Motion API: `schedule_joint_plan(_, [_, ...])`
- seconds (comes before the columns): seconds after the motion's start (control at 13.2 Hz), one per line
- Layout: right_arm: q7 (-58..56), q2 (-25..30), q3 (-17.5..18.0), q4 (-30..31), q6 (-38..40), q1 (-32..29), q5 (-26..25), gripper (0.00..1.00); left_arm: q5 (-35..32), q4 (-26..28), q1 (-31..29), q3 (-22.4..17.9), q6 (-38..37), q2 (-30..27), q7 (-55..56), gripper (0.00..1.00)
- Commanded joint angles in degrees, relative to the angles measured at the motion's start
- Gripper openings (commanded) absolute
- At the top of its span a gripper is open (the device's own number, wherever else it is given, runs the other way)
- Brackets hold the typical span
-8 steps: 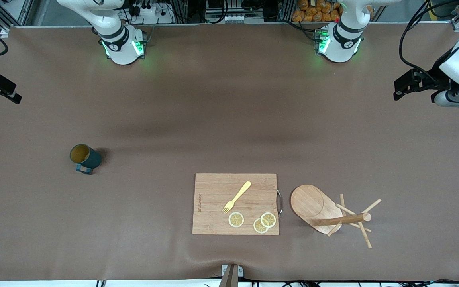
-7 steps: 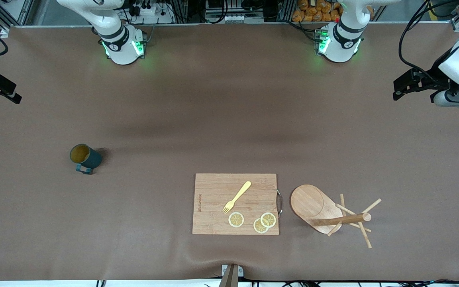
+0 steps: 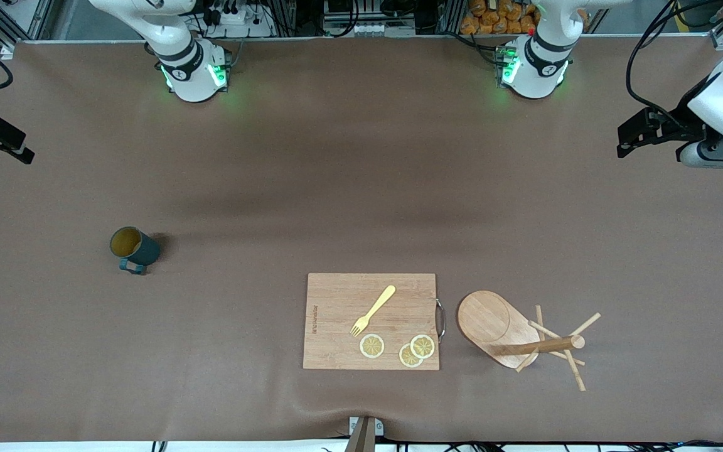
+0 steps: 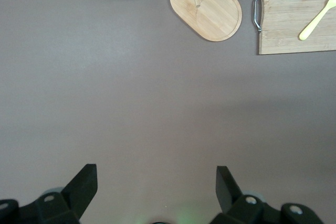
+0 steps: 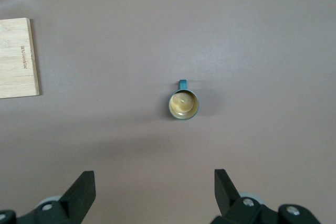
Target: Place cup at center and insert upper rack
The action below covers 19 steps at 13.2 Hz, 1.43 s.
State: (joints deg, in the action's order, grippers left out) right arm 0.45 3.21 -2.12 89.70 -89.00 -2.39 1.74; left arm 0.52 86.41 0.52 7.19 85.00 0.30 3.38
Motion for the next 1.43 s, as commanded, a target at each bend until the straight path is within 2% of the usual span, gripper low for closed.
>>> schedule_joint_plan(0.0, [0.17, -2.75, -0.34, -0.58, -0.21, 0.19, -0.33, 1.0, -0.61, -0.01, -0.17, 0.45, 0.34, -0.13, 0.48, 1.0])
schedule_joint_plan(0.53, [0.08, -9.18, -0.34, -1.19, -0.65, 0.1, -0.95, 1.0, -0.61, 0.25, -0.08, 1.07, 0.34, 0.05, 0.48, 1.0])
schedule_joint_plan(0.75, [0.26, -15.33, -0.25, -1.28, -1.97, 0.2, -0.6, 1.0, -0.61, 0.17, -0.08, 1.07, 0.34, 0.22, 0.48, 1.0])
schedule_joint_plan(0.91, [0.17, -17.09, -0.25, -0.5, -6.43, 0.63, -0.51, 1.0, -0.61, 0.17, -0.17, 1.07, 0.34, 0.31, 0.48, 1.0])
schedule_joint_plan(1.13, [0.69, -19.55, -0.25, 0.56, -7.95, 2.12, -0.34, 1.0, -0.61, 0.25, -0.08, 1.07, 0.34, 0.66, 0.57, 1.0])
schedule_joint_plan(1.21, [0.7, -20.87, -0.16, 1.96, -10.12, 1.86, -0.34, 1.0, -0.61, 0.25, -0.17, 1.16, 0.26, 0.58, 0.57, 1.0])
schedule_joint_plan(1.36, [0.08, -21.14, -0.25, 8.53, -18.01, 1.25, -0.34, 1.0, -0.61, 0.08, -0.08, 1.07, 0.26, 0.58, 0.48, 1.0])
